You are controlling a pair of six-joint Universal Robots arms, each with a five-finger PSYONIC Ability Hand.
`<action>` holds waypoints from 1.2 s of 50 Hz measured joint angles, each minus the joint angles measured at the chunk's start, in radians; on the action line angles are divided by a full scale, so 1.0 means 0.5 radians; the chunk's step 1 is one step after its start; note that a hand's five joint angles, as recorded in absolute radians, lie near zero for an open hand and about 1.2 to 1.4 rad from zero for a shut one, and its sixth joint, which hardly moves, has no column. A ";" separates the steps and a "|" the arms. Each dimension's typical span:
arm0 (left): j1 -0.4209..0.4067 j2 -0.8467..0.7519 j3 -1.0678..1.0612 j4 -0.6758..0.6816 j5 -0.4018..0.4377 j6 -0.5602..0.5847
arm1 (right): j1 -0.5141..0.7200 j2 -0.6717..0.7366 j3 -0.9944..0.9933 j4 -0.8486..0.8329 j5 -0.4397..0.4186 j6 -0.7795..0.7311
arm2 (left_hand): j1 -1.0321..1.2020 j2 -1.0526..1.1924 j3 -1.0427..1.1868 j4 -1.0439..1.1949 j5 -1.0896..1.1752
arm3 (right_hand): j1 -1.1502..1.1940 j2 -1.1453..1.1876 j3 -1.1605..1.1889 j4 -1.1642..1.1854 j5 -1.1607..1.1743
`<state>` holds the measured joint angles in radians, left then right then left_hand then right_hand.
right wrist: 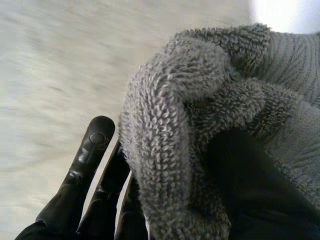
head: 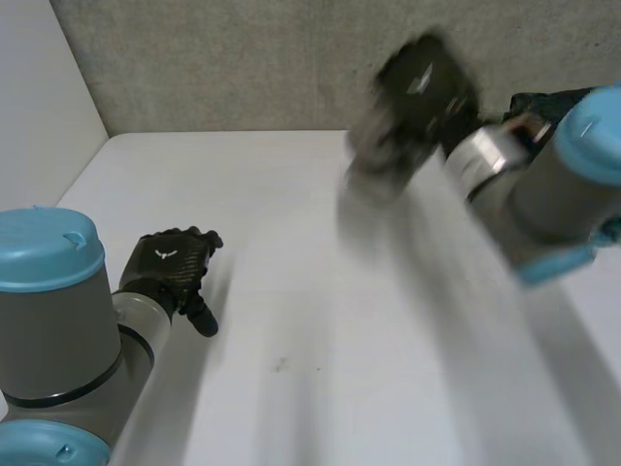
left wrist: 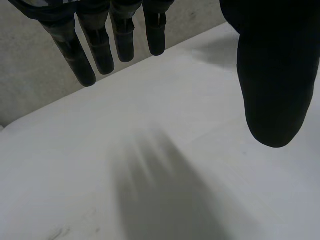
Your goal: Fold the laundry.
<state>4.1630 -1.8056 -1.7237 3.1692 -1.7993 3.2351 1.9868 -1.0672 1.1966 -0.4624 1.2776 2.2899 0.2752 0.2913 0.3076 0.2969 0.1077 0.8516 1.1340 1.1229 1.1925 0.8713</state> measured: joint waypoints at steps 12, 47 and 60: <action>0.028 0.007 -0.025 0.000 0.003 -0.002 | -0.636 0.273 -0.817 0.162 0.028 0.490 | 0.000 0.000 0.000 0.000 0.000 | 0.000 0.017 0.080 0.000 0.066; 0.031 -0.003 -0.028 0.012 0.003 -0.009 | -1.451 0.500 -0.780 0.604 -0.909 1.625 | 0.000 0.000 0.000 -0.014 -0.001 | 0.051 0.026 0.104 0.001 0.156; 0.034 -0.003 -0.029 0.012 0.003 -0.009 | -1.512 0.526 -0.862 0.537 -1.234 1.914 | 0.000 -0.007 0.000 -0.017 -0.013 | 0.051 0.026 0.112 0.001 0.156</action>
<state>4.1798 -1.8071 -1.7380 3.1754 -1.7978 3.2306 1.2310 -0.8043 0.7653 -0.1940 0.6608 3.2467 0.2752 0.2878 0.3075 0.2882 0.1010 0.8772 1.1472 1.1787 1.1928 0.9494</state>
